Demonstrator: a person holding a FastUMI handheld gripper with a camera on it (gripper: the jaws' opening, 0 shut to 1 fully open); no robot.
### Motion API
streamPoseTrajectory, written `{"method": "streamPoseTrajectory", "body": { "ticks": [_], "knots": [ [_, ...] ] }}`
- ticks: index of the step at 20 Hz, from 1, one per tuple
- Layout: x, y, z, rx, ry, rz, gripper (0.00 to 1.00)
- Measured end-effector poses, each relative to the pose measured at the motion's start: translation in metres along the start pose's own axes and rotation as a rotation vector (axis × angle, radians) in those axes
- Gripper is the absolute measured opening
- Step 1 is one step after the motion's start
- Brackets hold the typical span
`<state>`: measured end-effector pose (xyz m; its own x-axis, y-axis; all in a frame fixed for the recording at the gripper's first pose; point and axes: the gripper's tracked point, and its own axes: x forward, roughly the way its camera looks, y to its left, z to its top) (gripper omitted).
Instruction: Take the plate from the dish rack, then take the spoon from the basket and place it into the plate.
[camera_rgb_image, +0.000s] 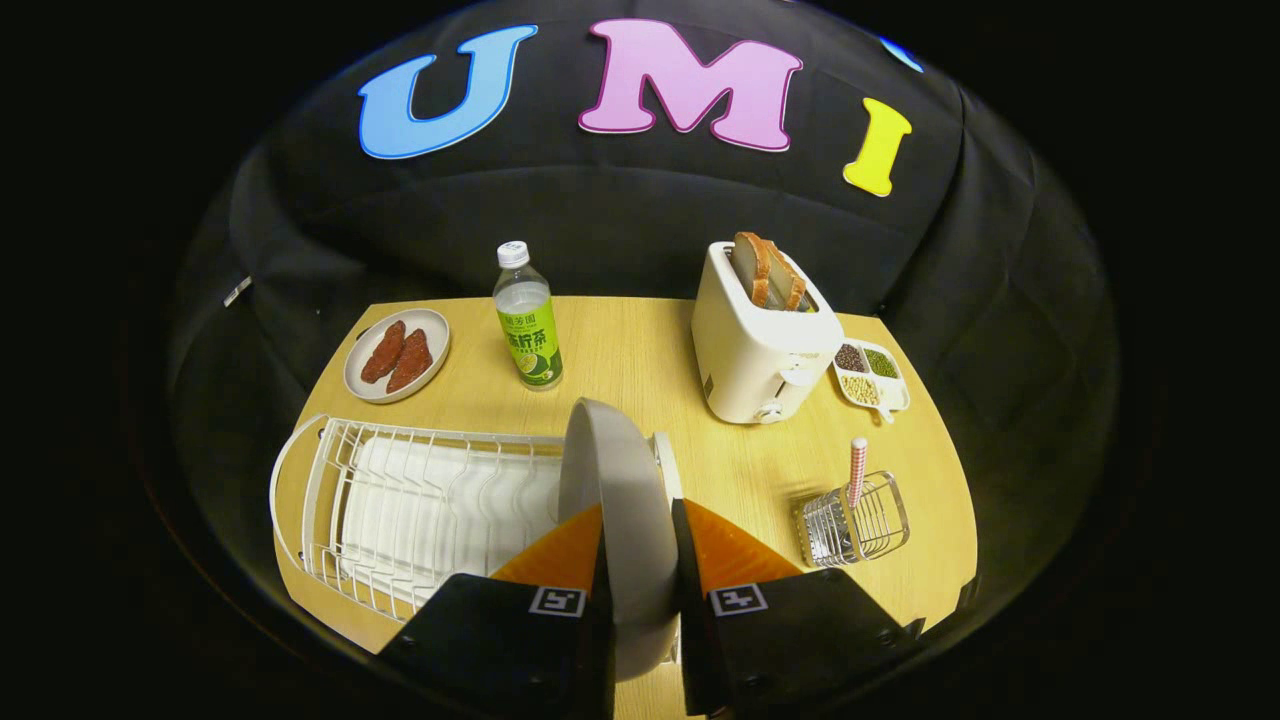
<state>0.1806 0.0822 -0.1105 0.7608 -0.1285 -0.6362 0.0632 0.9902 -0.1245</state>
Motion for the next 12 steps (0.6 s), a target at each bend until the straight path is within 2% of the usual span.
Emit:
{"method": "streamPoseTrajectory", "body": {
  "ticks": [3,8,12],
  "knots": [
    [-0.001,0.007,0.004,-0.06,-0.016,-0.02,0.29],
    [-0.01,0.025,0.012,-0.277,-0.071,-0.068,0.28],
    [-0.01,0.019,0.01,-0.245,-0.047,-0.078,0.28]
  ]
}}
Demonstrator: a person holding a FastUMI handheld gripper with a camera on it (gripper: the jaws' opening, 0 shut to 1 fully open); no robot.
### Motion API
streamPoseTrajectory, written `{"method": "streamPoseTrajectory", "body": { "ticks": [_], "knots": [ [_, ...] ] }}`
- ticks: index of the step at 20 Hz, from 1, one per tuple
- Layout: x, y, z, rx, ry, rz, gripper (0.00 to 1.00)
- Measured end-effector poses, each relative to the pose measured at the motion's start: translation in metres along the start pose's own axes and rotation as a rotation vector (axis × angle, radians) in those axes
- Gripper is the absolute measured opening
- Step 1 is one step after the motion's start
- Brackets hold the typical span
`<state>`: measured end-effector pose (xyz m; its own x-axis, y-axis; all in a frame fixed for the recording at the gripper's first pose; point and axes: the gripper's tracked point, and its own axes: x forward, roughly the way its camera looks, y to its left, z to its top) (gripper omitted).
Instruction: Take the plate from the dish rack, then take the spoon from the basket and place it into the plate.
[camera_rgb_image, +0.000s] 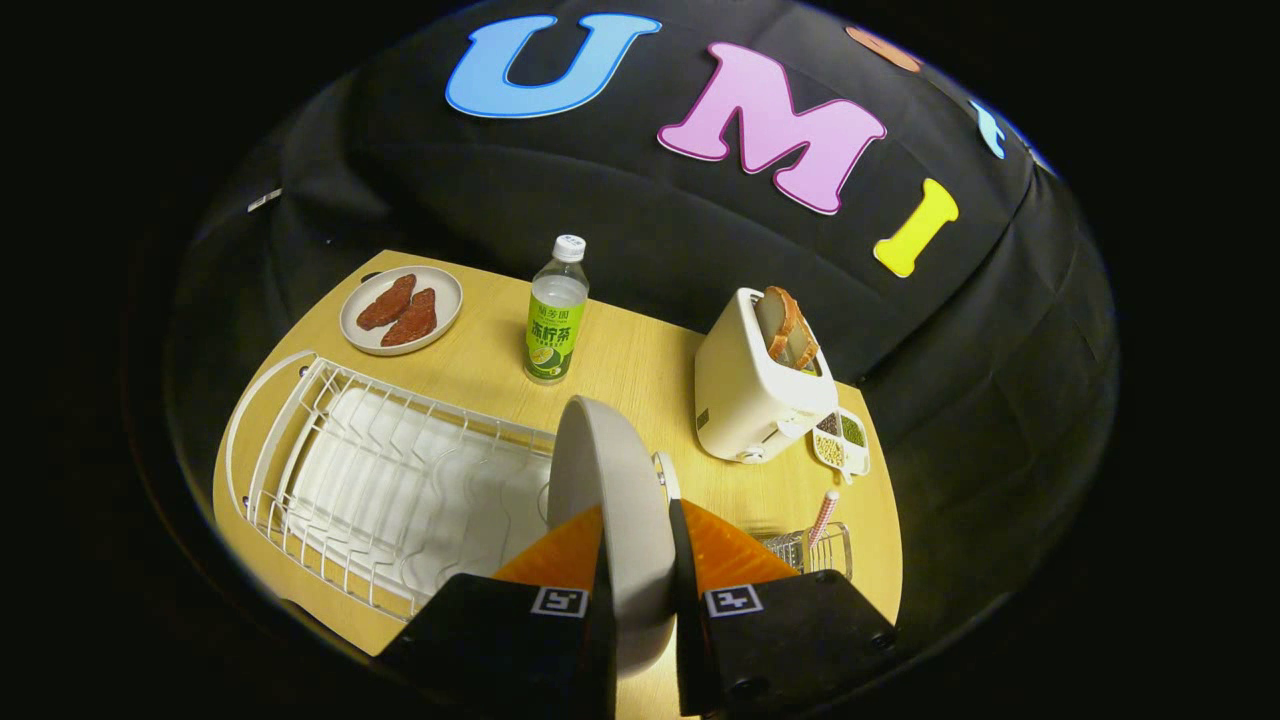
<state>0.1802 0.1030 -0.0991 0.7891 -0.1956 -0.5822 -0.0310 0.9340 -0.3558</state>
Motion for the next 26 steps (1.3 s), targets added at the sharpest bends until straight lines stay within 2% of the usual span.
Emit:
{"method": "streamPoseTrajectory", "body": {
  "ticks": [2,5,8,16,20,26],
  "knots": [
    [0.001,-0.017,0.002,0.051,0.008,-0.019,0.28],
    [-0.001,-0.027,-0.001,0.143,0.037,0.007,0.26],
    [-0.009,-0.039,0.001,0.157,0.002,0.033,0.26],
    [-0.072,-0.061,-0.015,0.321,-0.064,0.338,0.26],
    [-0.101,-0.098,-0.051,0.375,-0.075,0.407,0.26],
    [-0.118,-0.144,-0.141,0.475,0.013,0.505,0.26]
  ]
}}
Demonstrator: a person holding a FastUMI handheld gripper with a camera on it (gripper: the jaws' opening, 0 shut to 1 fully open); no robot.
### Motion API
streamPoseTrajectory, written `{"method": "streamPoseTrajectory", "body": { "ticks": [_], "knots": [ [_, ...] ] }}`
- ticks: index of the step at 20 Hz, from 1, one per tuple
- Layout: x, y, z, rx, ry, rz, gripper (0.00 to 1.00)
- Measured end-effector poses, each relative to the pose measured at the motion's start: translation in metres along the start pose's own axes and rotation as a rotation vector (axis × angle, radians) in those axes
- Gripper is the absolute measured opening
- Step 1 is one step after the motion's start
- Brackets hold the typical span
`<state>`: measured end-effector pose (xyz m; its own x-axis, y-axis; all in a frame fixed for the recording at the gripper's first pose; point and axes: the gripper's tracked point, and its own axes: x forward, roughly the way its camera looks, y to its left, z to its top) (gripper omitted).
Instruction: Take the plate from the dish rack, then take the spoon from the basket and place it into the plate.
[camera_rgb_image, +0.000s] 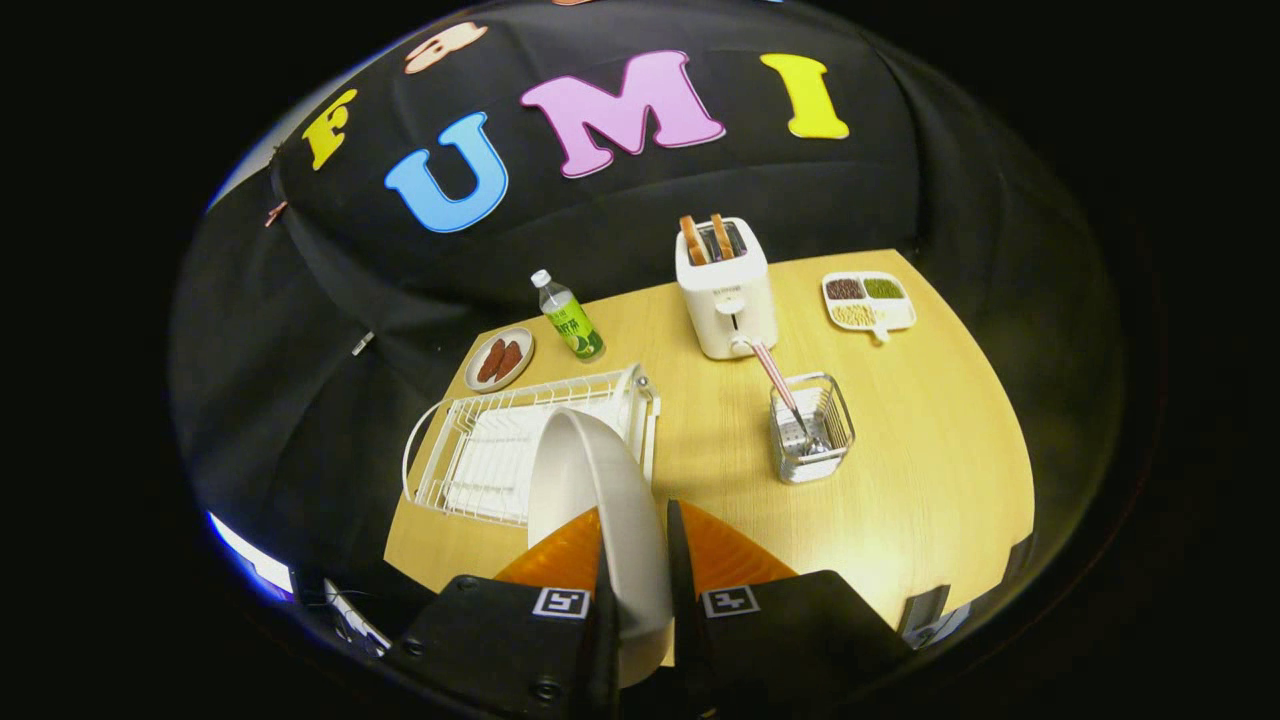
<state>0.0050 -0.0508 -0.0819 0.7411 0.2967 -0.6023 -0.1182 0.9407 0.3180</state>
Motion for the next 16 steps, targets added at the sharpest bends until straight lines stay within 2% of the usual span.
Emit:
{"method": "streamPoseTrajectory", "body": {
  "ticks": [4,9,14,16],
  "knots": [
    [-0.004,-0.055,-0.037,0.017,0.069,0.031,0.26],
    [0.03,-0.112,-0.07,0.052,0.152,0.072,0.26],
    [0.09,-0.131,-0.087,0.063,0.218,0.102,0.26],
    [0.107,-0.124,-0.092,0.099,0.246,0.144,0.26]
  ]
}}
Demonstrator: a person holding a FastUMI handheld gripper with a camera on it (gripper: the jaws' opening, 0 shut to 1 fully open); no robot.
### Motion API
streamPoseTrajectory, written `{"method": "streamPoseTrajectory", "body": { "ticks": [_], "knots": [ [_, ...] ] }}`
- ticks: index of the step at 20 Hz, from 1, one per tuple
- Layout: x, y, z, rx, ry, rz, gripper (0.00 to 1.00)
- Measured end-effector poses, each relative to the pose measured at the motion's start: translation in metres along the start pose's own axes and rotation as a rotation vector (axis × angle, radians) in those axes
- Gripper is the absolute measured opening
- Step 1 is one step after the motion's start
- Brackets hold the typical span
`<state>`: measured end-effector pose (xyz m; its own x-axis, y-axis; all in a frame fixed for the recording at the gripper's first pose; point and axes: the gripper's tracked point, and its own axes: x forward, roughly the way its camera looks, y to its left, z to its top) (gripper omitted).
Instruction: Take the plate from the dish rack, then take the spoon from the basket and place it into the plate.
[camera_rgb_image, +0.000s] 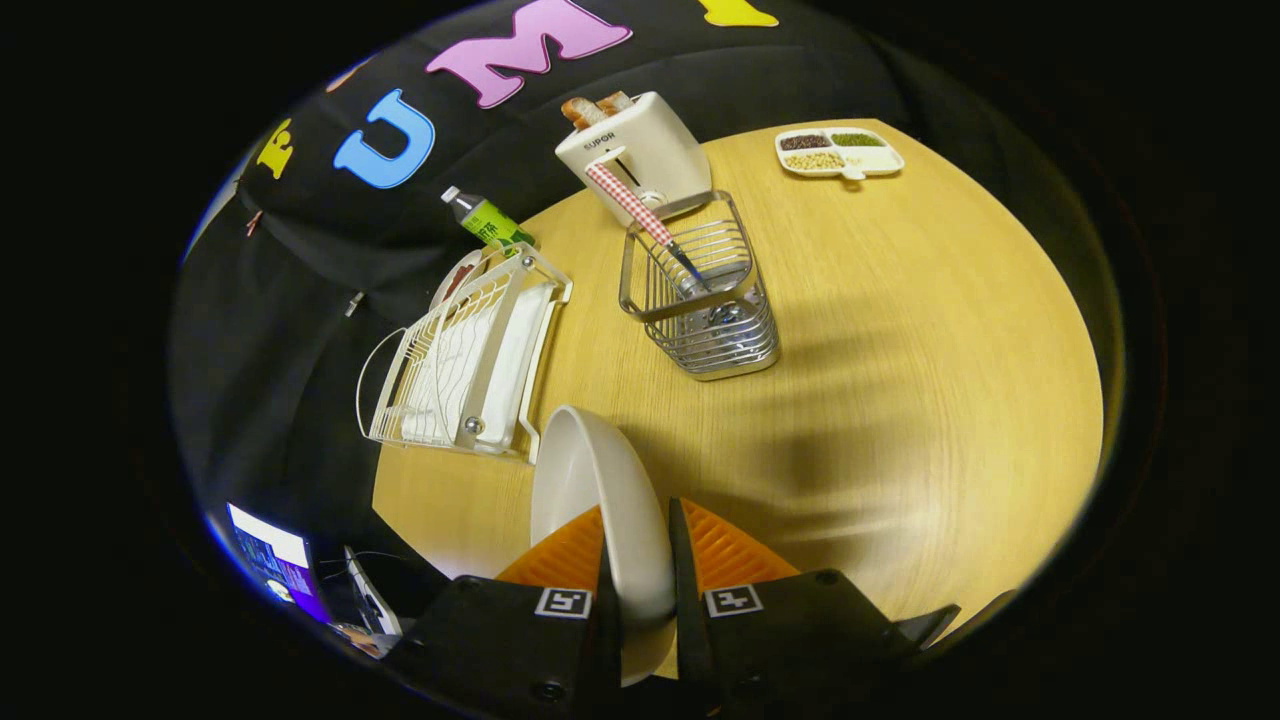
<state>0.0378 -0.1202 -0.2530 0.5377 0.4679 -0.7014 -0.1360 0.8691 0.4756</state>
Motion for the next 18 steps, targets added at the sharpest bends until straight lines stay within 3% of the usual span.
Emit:
{"method": "streamPoseTrajectory", "body": {
  "ticks": [2,9,11,12,14,15,18],
  "knots": [
    [0.013,0.002,0.004,0.022,0.005,0.024,0.26],
    [0.02,-0.031,0.01,-0.028,-0.03,-0.07,0.38],
    [0.015,-0.032,0.013,-0.053,-0.05,-0.077,0.54],
    [0.009,-0.033,0.018,-0.073,-0.076,-0.087,0.55],
    [-0.004,-0.027,0.037,-0.142,-0.157,-0.089,0.75],
    [-0.013,-0.023,0.049,-0.186,-0.206,-0.094,0.9],
    [-0.036,-0.01,0.087,-0.313,-0.351,-0.114,0.98]
  ]
}}
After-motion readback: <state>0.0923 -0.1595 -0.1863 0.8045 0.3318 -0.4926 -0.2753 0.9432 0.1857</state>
